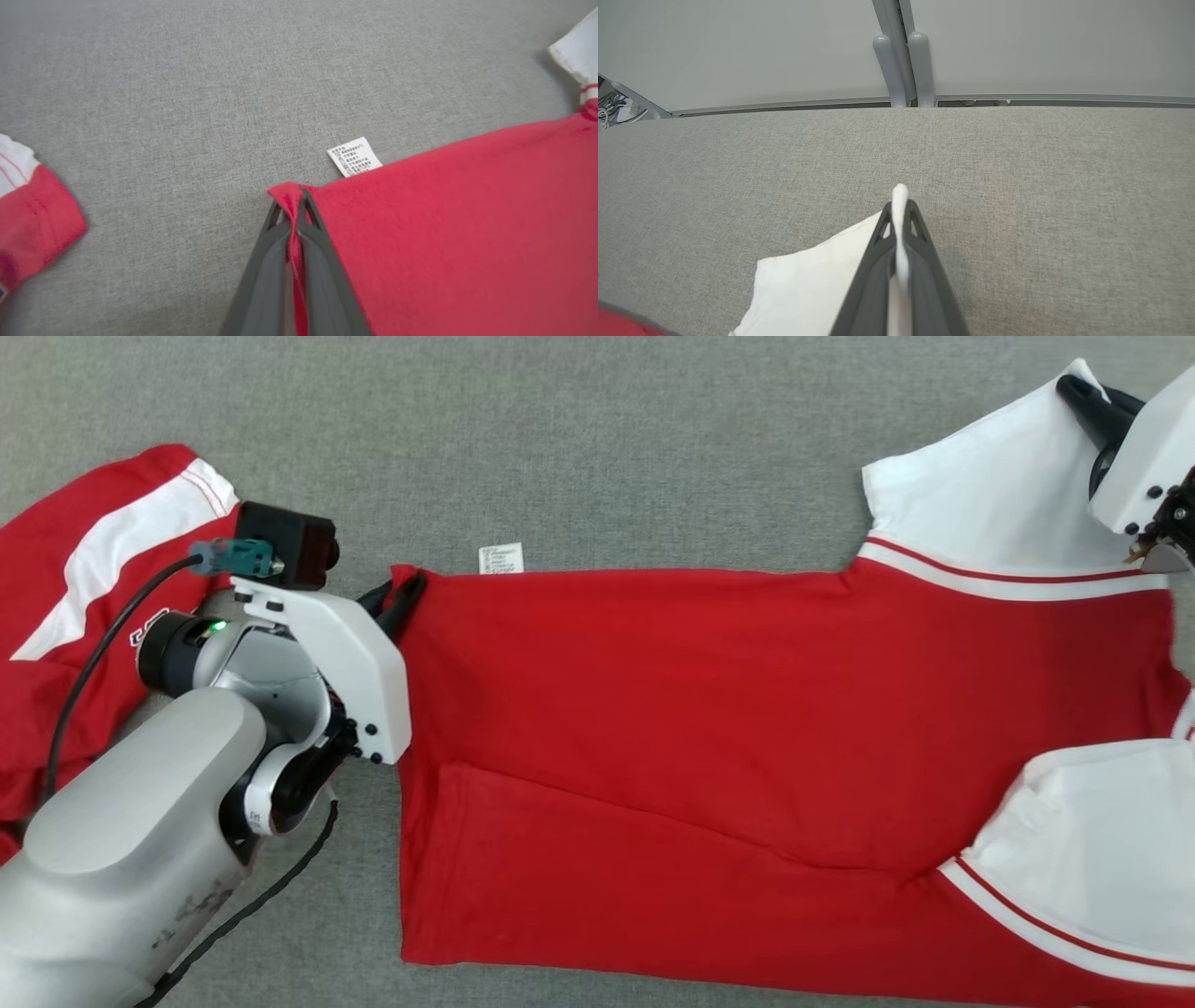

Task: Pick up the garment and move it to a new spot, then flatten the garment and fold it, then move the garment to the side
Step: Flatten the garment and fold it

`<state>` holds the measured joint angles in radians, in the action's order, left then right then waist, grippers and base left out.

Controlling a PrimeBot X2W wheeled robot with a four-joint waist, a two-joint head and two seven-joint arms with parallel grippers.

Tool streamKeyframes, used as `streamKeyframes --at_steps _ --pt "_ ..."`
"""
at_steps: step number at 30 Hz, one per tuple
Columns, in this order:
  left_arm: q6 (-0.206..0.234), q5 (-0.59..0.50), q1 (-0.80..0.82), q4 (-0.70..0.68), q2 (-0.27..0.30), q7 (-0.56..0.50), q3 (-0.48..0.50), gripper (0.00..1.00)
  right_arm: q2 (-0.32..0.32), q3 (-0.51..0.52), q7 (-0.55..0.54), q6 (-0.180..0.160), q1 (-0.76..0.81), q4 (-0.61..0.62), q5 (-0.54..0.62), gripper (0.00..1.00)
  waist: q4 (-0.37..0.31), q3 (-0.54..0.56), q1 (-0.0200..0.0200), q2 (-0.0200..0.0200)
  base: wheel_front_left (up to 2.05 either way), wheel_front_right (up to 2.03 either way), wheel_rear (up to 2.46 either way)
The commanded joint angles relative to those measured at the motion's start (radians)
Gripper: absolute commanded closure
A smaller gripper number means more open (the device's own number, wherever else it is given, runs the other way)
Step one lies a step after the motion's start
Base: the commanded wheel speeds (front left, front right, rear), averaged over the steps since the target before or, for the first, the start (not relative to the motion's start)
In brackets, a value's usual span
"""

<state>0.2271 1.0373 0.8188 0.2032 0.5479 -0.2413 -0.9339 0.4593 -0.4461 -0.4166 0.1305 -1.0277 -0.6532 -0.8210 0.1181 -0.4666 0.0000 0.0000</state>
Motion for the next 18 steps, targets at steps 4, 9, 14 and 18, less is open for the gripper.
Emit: streamKeyframes --at_steps 4,9,14,18 --pt "0.01 0.004 -0.022 0.011 0.027 0.005 0.01 1.0 0.016 -0.009 0.026 0.001 0.015 -0.013 -0.011 1.0 -0.022 0.024 0.0 0.0 0.0 0.0 0.0" --pt "0.015 0.006 -0.034 0.008 0.047 0.007 0.013 1.0 0.025 -0.022 0.055 0.001 0.012 -0.016 -0.026 1.0 -0.035 0.032 0.0 0.0 0.0 0.0 0.0" --pt "-0.012 -0.012 -0.028 0.008 0.061 -0.015 -0.014 1.0 0.019 -0.048 0.066 0.001 0.029 0.0 -0.065 1.0 -0.049 0.057 0.0 0.0 0.0 0.0 0.0" --pt "-0.052 0.001 -0.024 0.019 0.08 -0.091 -0.051 1.0 0.03 -0.077 0.05 0.001 0.05 0.016 -0.095 1.0 -0.062 0.091 0.0 0.0 0.0 0.0 0.0"
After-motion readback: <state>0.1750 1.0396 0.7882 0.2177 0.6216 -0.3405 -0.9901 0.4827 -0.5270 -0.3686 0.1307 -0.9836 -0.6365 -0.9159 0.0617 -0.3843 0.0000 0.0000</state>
